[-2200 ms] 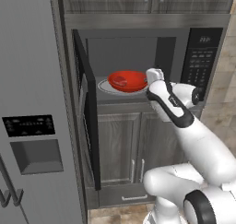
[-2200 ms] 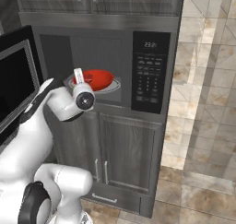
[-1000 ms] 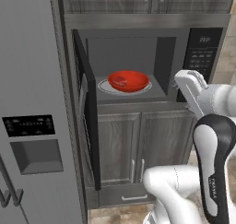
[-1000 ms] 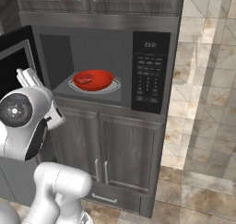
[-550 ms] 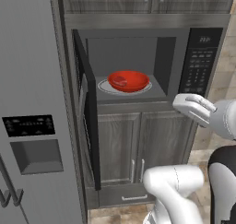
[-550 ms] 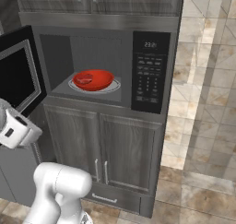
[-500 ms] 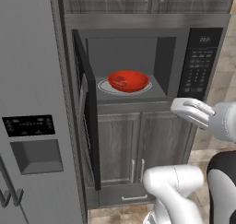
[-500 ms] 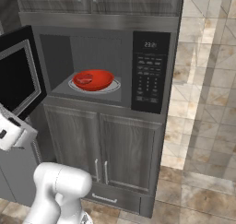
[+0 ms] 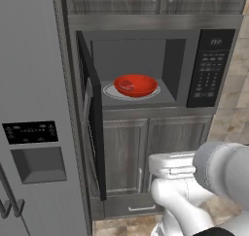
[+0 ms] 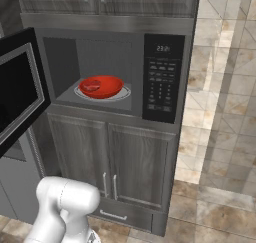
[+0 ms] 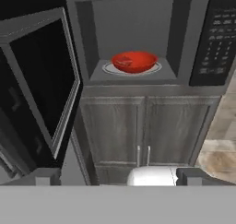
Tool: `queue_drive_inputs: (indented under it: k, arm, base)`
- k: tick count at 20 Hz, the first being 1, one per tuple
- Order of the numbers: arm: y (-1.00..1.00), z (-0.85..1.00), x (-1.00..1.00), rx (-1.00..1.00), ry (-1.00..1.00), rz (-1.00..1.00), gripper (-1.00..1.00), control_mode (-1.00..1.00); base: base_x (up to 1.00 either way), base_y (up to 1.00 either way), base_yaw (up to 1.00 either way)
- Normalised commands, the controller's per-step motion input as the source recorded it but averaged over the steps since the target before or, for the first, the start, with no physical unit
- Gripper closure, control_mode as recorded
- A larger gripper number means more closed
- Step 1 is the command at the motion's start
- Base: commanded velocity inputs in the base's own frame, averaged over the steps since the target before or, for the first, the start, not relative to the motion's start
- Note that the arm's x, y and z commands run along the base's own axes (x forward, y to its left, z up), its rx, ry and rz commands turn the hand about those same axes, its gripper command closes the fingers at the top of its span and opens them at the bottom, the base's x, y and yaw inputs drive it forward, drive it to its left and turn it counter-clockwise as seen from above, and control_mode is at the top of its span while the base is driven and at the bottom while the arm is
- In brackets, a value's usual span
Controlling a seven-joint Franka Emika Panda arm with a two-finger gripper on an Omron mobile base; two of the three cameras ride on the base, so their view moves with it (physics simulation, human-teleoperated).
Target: Remove the pear from the bowl and place it on the small plate. Then place the bowl with only the steak in the microwave, close the door, and press the start button to microwave the steak.
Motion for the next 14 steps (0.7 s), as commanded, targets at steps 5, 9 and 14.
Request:
queue_drive_inputs:
  k: [5, 9, 14]
  arm:
    - [0.94, -0.12, 0.03, -0.34, 0.13, 0.01, -1.00, -1.00]
    - [1.00, -0.18, 0.14, -0.33, 0.07, 0.00, -1.00, -1.00]
    - [1.00, -0.25, 0.14, -0.33, 0.01, 0.00, -1.00, -1.00]
  base:
    - [0.00, 0.00, 0.00]
    - [0.00, 0.00, 0.00]
    - [0.00, 0.00, 0.00]
